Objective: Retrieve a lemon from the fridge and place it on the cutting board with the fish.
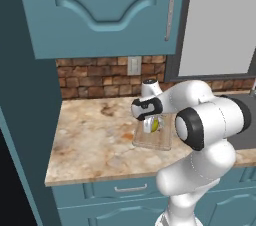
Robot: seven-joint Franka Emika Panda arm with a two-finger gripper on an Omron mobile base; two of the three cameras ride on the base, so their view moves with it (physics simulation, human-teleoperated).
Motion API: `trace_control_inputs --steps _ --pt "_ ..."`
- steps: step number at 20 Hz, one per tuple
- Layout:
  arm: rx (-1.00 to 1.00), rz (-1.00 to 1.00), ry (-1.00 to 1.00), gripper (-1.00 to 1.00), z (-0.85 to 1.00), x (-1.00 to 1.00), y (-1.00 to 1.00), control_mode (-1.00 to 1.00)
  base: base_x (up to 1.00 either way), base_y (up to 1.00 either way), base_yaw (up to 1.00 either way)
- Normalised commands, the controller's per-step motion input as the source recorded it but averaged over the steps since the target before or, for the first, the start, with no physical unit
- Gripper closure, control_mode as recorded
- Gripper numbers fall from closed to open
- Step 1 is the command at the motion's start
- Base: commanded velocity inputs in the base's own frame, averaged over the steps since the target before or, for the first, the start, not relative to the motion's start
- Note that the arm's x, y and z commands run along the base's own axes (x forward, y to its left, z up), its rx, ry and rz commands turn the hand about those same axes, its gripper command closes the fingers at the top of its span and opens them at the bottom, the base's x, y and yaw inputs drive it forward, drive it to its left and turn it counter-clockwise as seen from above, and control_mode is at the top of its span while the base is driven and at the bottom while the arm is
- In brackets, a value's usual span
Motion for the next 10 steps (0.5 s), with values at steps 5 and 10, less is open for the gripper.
trace_control_inputs --steps 5,10 --pt "0.0 -0.01 0.03 -1.0 0.0 0.0 0.0 -1.0 0.0 0.0 0.0" --pt "0.0 -0.03 0.02 -1.0 0.15 -0.01 0.0 -1.0 0.0 0.0 0.0"
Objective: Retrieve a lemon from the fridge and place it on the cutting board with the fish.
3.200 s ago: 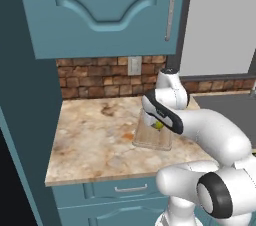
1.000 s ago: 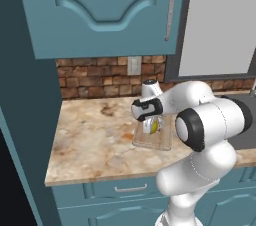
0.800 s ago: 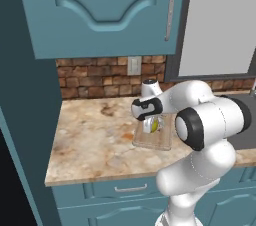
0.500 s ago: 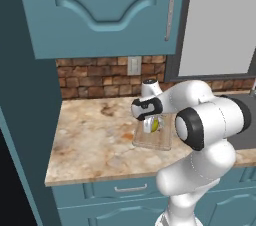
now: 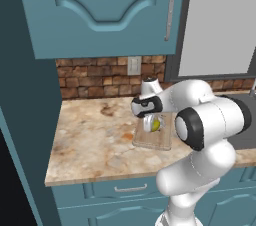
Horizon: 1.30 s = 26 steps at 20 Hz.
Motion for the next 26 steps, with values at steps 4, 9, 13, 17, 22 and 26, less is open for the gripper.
trace_control_inputs --steps 4,9,13,17,22,26 --pt "0.0 0.0 0.0 -1.0 0.41 -0.12 0.06 -1.0 0.0 0.0 0.0" --pt "0.01 0.0 0.01 -1.0 0.21 -0.31 0.0 -1.0 0.0 0.0 0.0" --pt "0.06 -0.04 0.0 -1.0 0.32 -0.83 -0.08 -1.0 0.0 0.0 0.0" --pt "0.06 -0.03 0.0 -1.0 0.53 -0.82 -0.04 -1.0 0.0 0.0 0.0" --pt "0.0 -0.17 -0.09 -1.0 0.39 -0.73 -0.13 -1.0 0.0 0.0 0.0" --pt "0.0 -0.43 -0.01 -1.0 0.23 -0.28 -0.45 -1.0 0.0 0.0 0.0"
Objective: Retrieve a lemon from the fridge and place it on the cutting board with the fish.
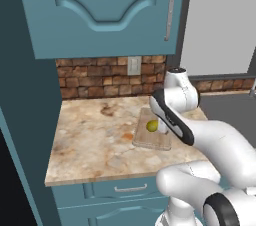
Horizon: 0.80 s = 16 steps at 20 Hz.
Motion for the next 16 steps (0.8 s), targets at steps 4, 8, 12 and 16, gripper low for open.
trace_control_inputs --steps 4,8,12,16 --pt "0.04 -0.57 0.0 -1.0 0.16 -0.16 -0.66 -1.0 0.0 0.0 0.0" --pt "0.1 -0.54 0.0 -1.0 0.35 -0.36 -0.72 -1.0 0.0 0.0 0.0" --pt "0.1 -0.46 0.0 -1.0 0.42 -0.65 -0.61 -1.0 0.0 0.0 0.0" --pt "0.05 -0.3 -0.04 -1.0 0.45 -0.94 -0.35 -1.0 0.0 0.0 0.0"
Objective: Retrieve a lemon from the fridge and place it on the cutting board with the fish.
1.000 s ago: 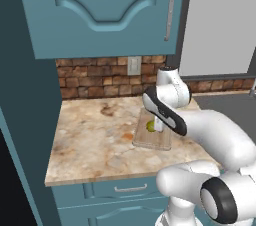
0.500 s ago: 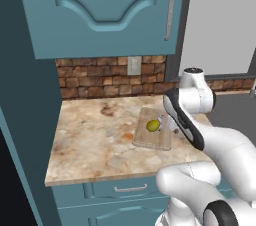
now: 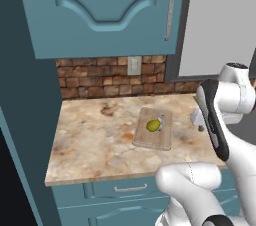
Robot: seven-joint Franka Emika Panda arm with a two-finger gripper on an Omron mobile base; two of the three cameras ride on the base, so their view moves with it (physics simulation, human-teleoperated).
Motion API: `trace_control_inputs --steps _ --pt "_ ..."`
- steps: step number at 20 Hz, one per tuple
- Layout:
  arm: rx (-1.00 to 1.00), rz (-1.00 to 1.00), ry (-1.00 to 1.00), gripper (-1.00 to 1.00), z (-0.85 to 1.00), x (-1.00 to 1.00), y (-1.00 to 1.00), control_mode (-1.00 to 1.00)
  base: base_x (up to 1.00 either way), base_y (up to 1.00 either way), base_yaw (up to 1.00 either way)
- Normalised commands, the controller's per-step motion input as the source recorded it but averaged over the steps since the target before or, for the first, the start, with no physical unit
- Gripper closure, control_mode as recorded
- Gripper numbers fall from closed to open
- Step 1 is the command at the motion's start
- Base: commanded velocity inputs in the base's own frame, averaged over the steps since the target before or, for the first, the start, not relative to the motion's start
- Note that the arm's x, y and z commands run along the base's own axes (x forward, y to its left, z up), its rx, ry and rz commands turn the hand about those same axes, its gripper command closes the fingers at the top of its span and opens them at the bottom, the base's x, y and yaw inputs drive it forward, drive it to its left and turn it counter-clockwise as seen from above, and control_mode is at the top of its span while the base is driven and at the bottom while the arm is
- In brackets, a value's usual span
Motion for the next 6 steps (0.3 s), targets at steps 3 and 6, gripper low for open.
trace_control_inputs --steps 3,6 --pt "0.0 -0.17 -0.14 -1.0 0.55 -0.91 0.0 -1.0 0.0 0.0 0.0" --pt "0.0 -0.13 -0.2 -1.0 0.51 -0.85 0.0 -1.0 0.0 0.0 0.0"
